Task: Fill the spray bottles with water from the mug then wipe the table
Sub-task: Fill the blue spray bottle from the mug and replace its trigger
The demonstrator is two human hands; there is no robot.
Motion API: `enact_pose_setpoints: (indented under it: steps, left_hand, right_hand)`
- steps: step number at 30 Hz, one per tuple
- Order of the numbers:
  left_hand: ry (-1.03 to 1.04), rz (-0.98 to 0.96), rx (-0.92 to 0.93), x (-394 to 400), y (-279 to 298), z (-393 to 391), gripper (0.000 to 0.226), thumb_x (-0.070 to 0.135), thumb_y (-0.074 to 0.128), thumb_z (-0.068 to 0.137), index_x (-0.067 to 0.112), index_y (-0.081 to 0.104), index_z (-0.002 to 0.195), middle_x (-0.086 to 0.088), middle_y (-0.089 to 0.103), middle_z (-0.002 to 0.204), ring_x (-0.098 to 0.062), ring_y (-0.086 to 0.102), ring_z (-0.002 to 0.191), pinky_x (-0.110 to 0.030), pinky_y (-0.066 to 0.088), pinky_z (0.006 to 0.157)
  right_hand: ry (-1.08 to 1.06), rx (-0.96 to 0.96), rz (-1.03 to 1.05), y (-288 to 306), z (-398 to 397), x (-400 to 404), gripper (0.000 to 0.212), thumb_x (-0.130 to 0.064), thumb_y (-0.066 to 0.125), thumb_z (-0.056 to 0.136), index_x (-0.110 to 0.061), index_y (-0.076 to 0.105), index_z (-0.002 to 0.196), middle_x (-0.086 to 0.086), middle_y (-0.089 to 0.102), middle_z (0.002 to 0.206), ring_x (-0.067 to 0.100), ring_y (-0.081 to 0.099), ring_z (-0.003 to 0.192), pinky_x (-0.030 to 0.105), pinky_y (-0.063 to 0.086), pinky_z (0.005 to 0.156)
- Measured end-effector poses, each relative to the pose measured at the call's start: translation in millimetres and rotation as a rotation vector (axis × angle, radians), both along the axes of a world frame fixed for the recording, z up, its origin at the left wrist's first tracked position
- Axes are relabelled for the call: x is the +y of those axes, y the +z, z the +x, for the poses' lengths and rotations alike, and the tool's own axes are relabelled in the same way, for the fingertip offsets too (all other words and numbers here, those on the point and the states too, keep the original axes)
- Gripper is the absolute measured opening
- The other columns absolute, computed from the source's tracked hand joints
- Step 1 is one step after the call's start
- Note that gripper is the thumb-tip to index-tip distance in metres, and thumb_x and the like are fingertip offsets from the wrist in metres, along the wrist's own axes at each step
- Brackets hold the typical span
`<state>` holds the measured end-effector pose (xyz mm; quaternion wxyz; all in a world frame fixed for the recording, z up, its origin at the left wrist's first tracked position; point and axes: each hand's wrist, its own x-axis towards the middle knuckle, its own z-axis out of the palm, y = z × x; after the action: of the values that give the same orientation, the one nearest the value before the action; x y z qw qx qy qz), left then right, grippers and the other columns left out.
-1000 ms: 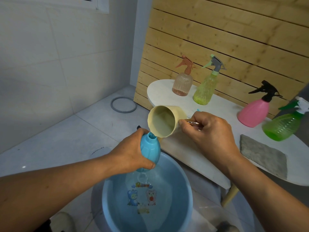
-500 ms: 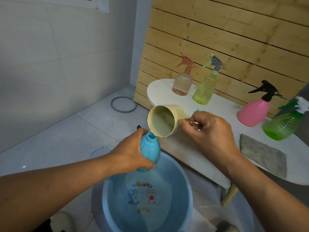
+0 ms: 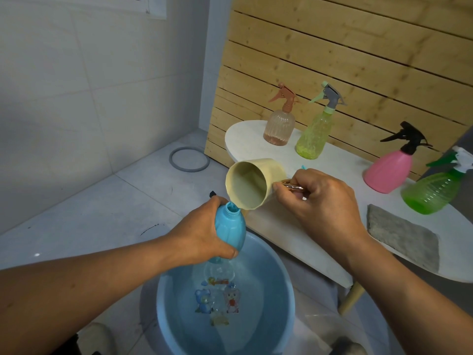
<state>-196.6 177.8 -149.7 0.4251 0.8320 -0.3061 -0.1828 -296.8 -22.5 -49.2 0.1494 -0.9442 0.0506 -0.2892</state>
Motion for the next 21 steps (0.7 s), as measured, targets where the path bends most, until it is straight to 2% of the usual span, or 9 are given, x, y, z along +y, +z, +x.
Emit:
enact_pose_setpoints:
  steps: [12, 16, 21]
  left_hand:
    - [-0.001, 0.004, -0.001, 0.6, 0.2, -1.3, 0.09, 0.034, 0.096, 0.064, 0.042, 0.037, 0.131, 0.021, 0.054, 0.115, -0.007, 0.06, 0.103, -0.023, 0.059, 0.075]
    - [0.001, 0.008, 0.003, 0.7, 0.8, -1.4, 0.089, 0.034, 0.096, 0.064, 0.042, 0.037, 0.13, 0.018, 0.055, 0.115, -0.008, 0.061, 0.103, -0.023, 0.058, 0.074]
    - [0.002, 0.006, -0.002, 0.6, 0.5, -1.6, 0.09, 0.035, 0.096, 0.063, 0.042, 0.037, 0.13, 0.02, 0.055, 0.115, -0.007, 0.061, 0.102, -0.023, 0.059, 0.076]
  right_hand:
    - [0.003, -0.012, -0.034, -1.1, -0.4, -0.2, 0.044, -0.044, 0.065, 0.09, -0.031, 0.036, 0.058, -0.006, 0.045, 0.058, 0.015, 0.045, 0.059, 0.027, 0.032, 0.052]
    - [0.004, -0.009, -0.056, -1.2, -0.7, -0.8, 0.043, -0.042, 0.067, 0.09, -0.028, 0.041, 0.06, -0.006, 0.045, 0.058, 0.015, 0.044, 0.058, 0.027, 0.028, 0.051]
    - [0.009, -0.024, -0.077, 0.1, -0.9, 1.5, 0.049, -0.042, 0.066, 0.091, -0.035, 0.03, 0.058, -0.008, 0.041, 0.056, 0.012, 0.042, 0.056, 0.025, 0.026, 0.05]
